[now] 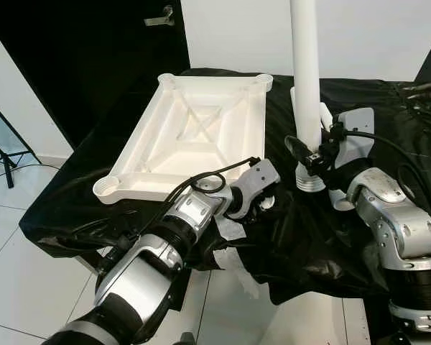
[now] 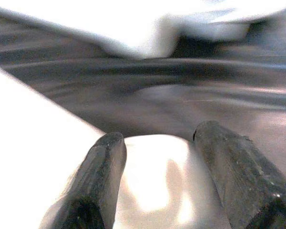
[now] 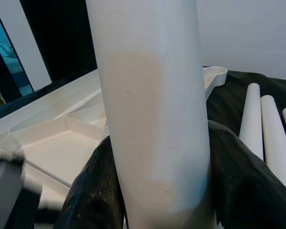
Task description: Building children table
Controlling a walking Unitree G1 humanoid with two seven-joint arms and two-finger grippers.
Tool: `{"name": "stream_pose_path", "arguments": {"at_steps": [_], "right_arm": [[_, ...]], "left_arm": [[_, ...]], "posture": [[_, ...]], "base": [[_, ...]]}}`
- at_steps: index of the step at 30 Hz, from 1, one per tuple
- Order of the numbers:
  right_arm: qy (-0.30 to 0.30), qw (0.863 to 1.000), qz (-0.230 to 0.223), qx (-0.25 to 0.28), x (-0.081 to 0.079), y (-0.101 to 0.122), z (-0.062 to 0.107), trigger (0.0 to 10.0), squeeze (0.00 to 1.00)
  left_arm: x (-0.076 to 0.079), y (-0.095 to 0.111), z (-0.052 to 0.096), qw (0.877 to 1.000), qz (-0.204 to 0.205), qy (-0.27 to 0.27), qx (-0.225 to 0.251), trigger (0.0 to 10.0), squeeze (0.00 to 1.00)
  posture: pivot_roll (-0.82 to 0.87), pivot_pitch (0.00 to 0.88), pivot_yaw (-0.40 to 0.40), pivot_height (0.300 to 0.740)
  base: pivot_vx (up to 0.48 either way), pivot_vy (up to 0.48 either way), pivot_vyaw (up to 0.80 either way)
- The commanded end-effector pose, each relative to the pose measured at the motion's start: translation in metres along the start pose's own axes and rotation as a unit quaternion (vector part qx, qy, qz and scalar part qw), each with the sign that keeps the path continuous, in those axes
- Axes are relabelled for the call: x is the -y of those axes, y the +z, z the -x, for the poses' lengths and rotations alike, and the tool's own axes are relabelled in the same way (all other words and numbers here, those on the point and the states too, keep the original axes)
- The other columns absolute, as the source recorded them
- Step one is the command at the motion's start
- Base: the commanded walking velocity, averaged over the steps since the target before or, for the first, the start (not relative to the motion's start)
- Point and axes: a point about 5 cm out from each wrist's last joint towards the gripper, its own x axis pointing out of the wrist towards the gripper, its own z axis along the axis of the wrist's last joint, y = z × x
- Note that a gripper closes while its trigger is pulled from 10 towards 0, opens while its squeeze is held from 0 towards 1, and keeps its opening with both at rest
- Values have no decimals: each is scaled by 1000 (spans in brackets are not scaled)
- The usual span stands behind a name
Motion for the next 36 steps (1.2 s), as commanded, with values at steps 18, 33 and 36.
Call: {"name": "stream_pose_path", "arguments": {"at_steps": [18, 33, 36], "right_arm": [[0, 1000, 0, 10, 0, 5, 0, 10000, 0], [-9, 1000, -3, 12, 1, 4, -2, 10000, 0], [-10, 1000, -3, 12, 1, 4, -1, 10000, 0]], "left_arm": [[38, -5, 14, 982, -28, -186, -2, 10000, 0], [39, -4, 20, 983, -12, -181, 1, 10000, 0], [32, 5, 18, 988, -1, -152, 26, 10000, 0]], "posture": [[77, 0, 48, 740], [85, 0, 59, 740], [83, 0, 61, 740]], "base": [[0, 0, 0], [0, 0, 0], [0, 0, 0]]}}
